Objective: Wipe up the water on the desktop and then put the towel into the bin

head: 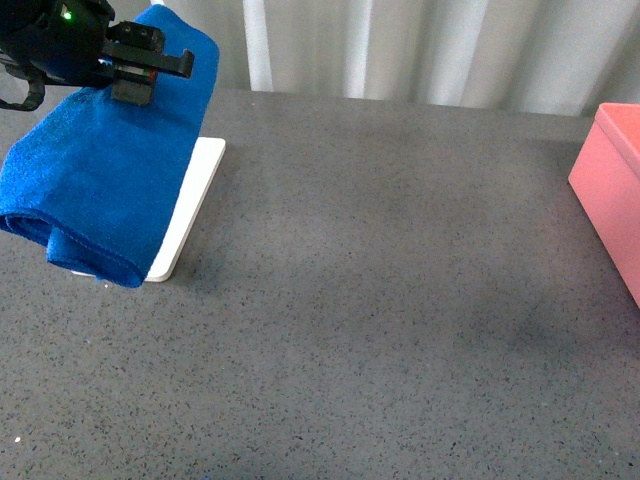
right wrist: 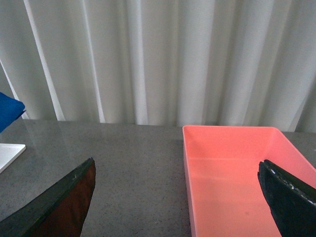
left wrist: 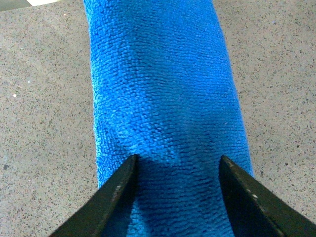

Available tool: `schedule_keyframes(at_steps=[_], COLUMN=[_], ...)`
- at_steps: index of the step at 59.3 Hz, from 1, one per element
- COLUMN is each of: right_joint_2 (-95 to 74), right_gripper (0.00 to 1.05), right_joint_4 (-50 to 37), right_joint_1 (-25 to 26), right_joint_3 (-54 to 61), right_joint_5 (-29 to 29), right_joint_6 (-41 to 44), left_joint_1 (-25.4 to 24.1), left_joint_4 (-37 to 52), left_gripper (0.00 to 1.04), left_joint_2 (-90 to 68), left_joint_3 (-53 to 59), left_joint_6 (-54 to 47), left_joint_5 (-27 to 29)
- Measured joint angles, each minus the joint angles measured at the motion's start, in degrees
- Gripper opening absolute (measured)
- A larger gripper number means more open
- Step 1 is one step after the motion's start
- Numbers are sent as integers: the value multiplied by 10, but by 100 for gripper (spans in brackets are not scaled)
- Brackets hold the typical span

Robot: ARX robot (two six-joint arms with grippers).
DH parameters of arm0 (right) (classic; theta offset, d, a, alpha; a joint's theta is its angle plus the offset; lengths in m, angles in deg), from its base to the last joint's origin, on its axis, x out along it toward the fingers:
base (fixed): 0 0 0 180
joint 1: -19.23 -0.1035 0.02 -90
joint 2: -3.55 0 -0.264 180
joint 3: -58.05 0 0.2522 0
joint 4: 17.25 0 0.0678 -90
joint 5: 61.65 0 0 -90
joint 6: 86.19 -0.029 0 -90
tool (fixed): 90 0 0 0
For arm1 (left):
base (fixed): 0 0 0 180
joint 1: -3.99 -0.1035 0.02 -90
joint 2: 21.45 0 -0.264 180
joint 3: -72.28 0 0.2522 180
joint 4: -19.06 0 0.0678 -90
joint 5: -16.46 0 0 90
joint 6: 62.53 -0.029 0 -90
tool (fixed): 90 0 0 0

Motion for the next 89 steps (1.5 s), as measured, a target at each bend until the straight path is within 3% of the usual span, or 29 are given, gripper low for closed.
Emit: schedule_keyframes(at_steps=[14,40,69,89], right_joint_2=[0,0,0,0], right_gripper=[98,98,98,98], right_joint_4=[0,0,0,0], right_joint_1=[0,0,0,0], right_joint_3=[0,0,0,0], right_joint_5=[0,0,0,0], right_joint_6=[0,0,0,0], left_joint_1=[-2,10,57,88], left_joint_4=[7,-13,-64,-52], left_gripper=[3,4,4,4], left_joint_2=[-1,63,197,271], left_joint_3=[2,3,-23,-5], left_joint_6=[-1,7,92,150], left_joint_5=[3,-32,-177,-242])
